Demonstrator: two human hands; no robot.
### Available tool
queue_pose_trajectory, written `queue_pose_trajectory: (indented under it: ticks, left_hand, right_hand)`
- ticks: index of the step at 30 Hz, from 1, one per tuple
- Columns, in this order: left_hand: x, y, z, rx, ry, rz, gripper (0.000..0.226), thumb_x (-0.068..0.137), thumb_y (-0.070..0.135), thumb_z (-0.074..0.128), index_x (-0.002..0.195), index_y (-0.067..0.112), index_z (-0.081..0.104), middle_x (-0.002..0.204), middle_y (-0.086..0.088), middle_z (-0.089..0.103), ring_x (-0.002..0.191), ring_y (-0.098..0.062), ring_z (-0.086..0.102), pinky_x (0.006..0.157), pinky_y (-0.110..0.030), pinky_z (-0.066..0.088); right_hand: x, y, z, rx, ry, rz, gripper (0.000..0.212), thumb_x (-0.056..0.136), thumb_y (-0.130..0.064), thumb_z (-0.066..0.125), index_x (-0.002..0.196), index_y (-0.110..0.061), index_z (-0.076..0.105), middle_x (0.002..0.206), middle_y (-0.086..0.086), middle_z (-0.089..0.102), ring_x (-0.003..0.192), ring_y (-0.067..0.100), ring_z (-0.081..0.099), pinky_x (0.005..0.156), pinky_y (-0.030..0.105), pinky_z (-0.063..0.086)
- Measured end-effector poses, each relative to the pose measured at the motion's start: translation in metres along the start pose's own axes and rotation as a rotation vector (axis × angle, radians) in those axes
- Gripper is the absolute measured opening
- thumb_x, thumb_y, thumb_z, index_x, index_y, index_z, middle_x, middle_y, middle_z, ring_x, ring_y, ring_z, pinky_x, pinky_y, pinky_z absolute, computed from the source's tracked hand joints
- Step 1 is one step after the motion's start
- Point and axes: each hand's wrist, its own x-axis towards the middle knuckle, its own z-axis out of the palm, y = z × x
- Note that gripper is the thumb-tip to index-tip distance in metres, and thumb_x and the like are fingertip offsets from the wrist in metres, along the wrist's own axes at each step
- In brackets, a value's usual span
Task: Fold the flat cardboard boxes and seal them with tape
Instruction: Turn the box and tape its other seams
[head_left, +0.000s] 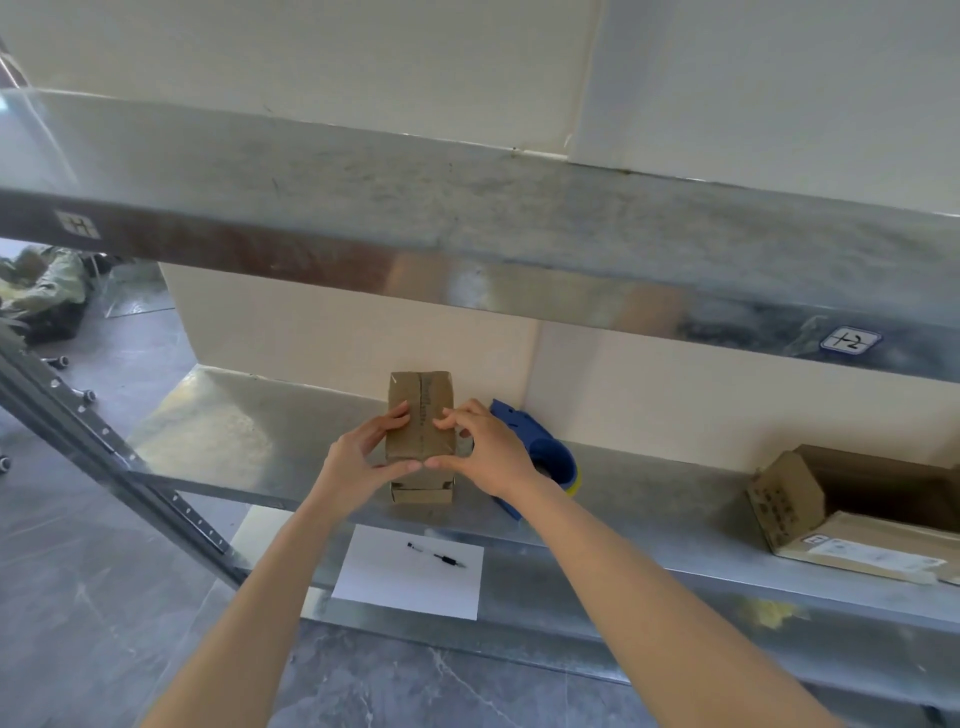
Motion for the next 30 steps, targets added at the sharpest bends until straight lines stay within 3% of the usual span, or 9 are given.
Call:
queue_pose_trajectory:
  ticks: [3,7,12,17,21,24,26,28,30]
  left_hand:
    - [0.001,-0.001,-0.005,0.031,-0.028,-0.010,0.065,0.064,0.034,0.087,0.124,0.025,0.064,0.136,0.024,0.057,0.130,0.000,0.050,0.108,-0.028,0.044]
    - [0.003,-0.002,-0.013,0.120,-0.089,-0.011,0.064,0.068,0.033,0.090,0.126,0.035,0.061,0.138,0.028,0.053,0.133,-0.001,0.048,0.111,-0.036,0.041]
    - [0.007,-0.002,-0.025,0.198,-0.198,0.021,0.069,0.070,0.019,0.088,0.125,0.048,0.056,0.138,0.036,0.048,0.134,0.004,0.043,0.107,-0.030,0.045]
    - [0.007,-0.002,-0.026,0.283,-0.176,0.052,0.064,0.075,0.028,0.085,0.126,0.051,0.055,0.136,0.042,0.046,0.125,0.012,0.048,0.093,-0.028,0.054]
    - [0.008,-0.004,-0.027,0.323,-0.176,0.060,0.066,0.074,0.034,0.085,0.131,0.049,0.054,0.134,0.043,0.046,0.124,-0.001,0.053,0.093,-0.033,0.054]
    - [0.014,-0.002,-0.036,0.324,-0.263,0.073,0.072,0.070,0.038,0.087,0.132,0.049,0.053,0.136,0.045,0.043,0.127,0.010,0.045,0.095,-0.025,0.051]
    - [0.019,0.002,-0.043,0.348,-0.341,0.074,0.073,0.068,0.041,0.087,0.129,0.057,0.049,0.138,0.045,0.040,0.126,0.019,0.039,0.095,-0.021,0.049]
    - [0.024,0.004,-0.048,0.362,-0.384,0.064,0.072,0.069,0.040,0.087,0.127,0.059,0.048,0.138,0.046,0.039,0.123,0.026,0.036,0.094,-0.018,0.048]
    - [0.027,0.006,-0.051,0.344,-0.398,0.048,0.068,0.070,0.039,0.086,0.124,0.060,0.050,0.136,0.046,0.041,0.119,0.030,0.035,0.092,-0.015,0.047]
  right_hand:
    - [-0.001,-0.004,0.002,-0.033,0.018,0.013,0.063,0.079,-0.045,0.079,0.133,-0.020,0.058,0.129,-0.008,0.050,0.119,0.010,0.050,0.092,0.033,0.047]
    - [-0.001,-0.009,0.005,-0.012,0.079,0.042,0.057,0.079,-0.043,0.080,0.127,-0.019,0.062,0.124,-0.009,0.053,0.110,0.011,0.054,0.086,0.030,0.047]
    - [-0.008,-0.012,0.006,-0.039,0.071,0.065,0.065,0.075,-0.051,0.079,0.131,-0.023,0.059,0.131,-0.016,0.048,0.109,-0.005,0.044,0.083,0.023,0.040]
    - [-0.010,-0.015,0.014,-0.012,0.121,0.074,0.058,0.078,-0.036,0.081,0.128,-0.017,0.060,0.130,-0.010,0.052,0.114,0.001,0.049,0.090,0.022,0.042]
    - [-0.013,-0.015,0.018,0.001,0.131,0.088,0.062,0.078,-0.034,0.081,0.133,-0.013,0.058,0.134,-0.008,0.053,0.118,0.004,0.051,0.095,0.018,0.040]
    - [-0.014,-0.012,0.015,0.012,0.094,0.098,0.063,0.076,-0.029,0.083,0.132,-0.016,0.059,0.138,-0.009,0.051,0.116,0.007,0.052,0.094,0.006,0.035]
    - [-0.014,-0.010,0.011,0.004,0.073,0.106,0.064,0.074,-0.024,0.084,0.132,-0.017,0.059,0.140,-0.008,0.050,0.113,0.000,0.048,0.091,-0.002,0.031]
    - [-0.012,-0.010,0.008,-0.009,0.064,0.114,0.063,0.074,-0.019,0.084,0.132,-0.016,0.060,0.140,-0.006,0.052,0.112,-0.002,0.047,0.093,0.001,0.032]
    - [-0.012,-0.011,0.009,-0.022,0.064,0.117,0.062,0.074,-0.018,0.084,0.132,-0.015,0.060,0.139,-0.004,0.053,0.112,0.006,0.052,0.097,0.012,0.038]
